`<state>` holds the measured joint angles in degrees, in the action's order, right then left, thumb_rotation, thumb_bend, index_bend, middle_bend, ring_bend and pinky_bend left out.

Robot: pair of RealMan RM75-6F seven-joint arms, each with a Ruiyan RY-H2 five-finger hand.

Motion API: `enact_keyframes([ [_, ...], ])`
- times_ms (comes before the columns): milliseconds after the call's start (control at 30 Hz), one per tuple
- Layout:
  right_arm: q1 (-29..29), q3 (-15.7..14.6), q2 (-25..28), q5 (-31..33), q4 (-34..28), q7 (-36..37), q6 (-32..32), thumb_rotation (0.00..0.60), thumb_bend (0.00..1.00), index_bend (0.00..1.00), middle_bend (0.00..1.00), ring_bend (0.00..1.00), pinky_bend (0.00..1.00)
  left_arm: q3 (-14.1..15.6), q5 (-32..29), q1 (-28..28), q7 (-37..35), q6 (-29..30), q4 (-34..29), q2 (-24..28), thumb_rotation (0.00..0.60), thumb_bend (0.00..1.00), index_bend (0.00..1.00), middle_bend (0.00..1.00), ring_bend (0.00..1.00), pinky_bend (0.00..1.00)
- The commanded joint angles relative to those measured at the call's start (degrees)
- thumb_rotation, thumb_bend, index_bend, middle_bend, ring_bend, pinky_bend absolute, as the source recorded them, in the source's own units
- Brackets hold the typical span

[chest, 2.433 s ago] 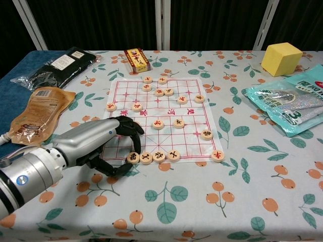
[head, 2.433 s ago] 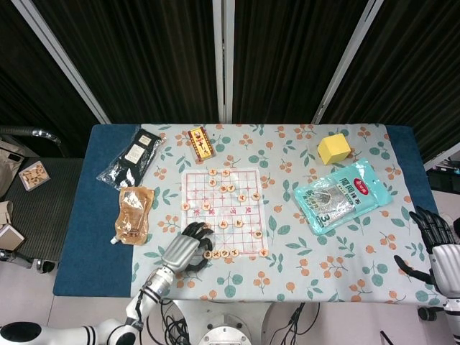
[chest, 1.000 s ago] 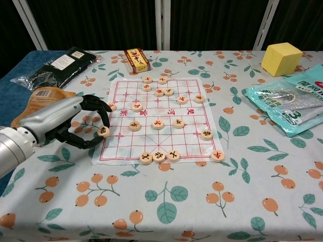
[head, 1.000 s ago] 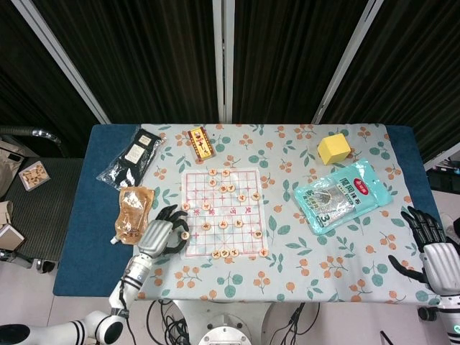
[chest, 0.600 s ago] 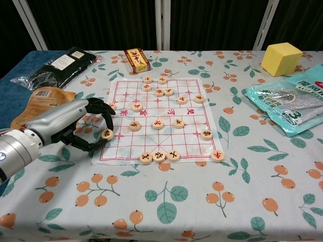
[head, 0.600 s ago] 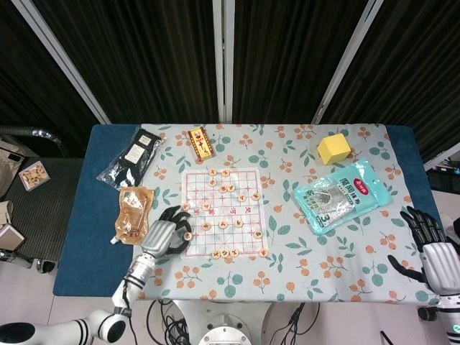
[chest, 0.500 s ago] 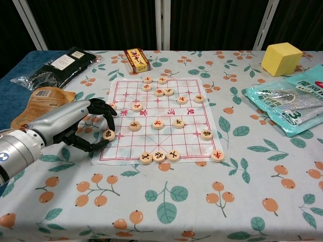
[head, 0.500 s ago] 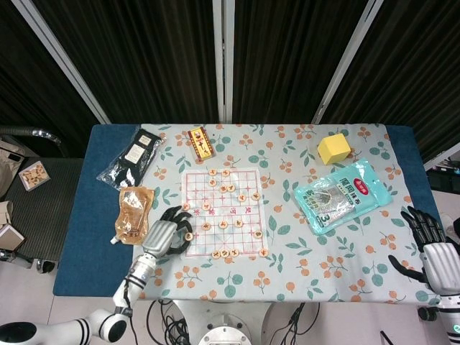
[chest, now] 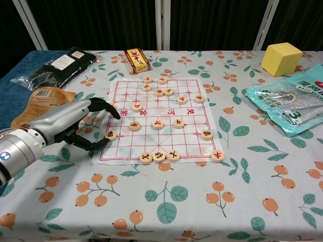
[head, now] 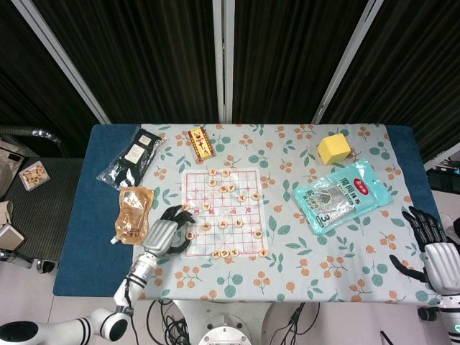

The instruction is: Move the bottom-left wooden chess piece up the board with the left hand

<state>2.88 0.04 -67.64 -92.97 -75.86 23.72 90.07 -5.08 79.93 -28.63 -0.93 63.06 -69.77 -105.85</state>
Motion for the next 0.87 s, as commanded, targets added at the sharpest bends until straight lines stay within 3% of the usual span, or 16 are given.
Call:
enact_keyframes([
  [33,0.0,0.0,0.0,-0.1,0.0,0.0,0.1,0.6,0.16,0.0,0.0,0.0,0.0,0.2,0.2,0.3,0.1,0.6,-0.5,0.4,0.6,0.34,0.25,0.18,0.01,0.08],
  [200,-0.2,0.1,0.2,-0.2,-0.2,0.1,0.6,0.6,0.16,0.0,0.0,0.0,0.0,1.2,1.5,2.2,1.7,4.2,-3.6,2.7,0.6,0.34,0.24,0.18,0.01,0.08],
  [467,-0.6,0.0,0.4,-0.9,-0.4,-0.7,1.9,0.6,0.16,0.0,0.0,0.0,0.0,4.5,4.1,12.7,12.6,21.5,-12.0,14.1,0.6,0.32,0.23,0.17,0.01,0.08],
  [567,-0.9,0.2,-0.2,-0.7,0.0,-4.7,2.2,0.6,0.16,0.0,0.0,0.0,0.0,5.8,4.1,17.3,15.6,27.3,-13.9,19.0,0.6,0.28,0.18,0.17,0.01,0.07],
  [733,-1.4,0.4,-2.5,0.6,0.2,-14.0,1.4,0.6,0.16,0.0,0.0,0.0,0.0,7.4,3.1,23.9,12.6,33.8,-15.5,25.2,0.6,0.2,0.13,0.16,0.0,0.06],
  [867,-1.4,0.2,-2.9,2.1,-0.6,-16.3,-0.6,0.6,0.16,0.0,0.0,0.0,0.0,8.4,3.6,27.0,8.9,35.9,-14.2,27.8,0.6,0.17,0.13,0.16,0.0,0.06],
])
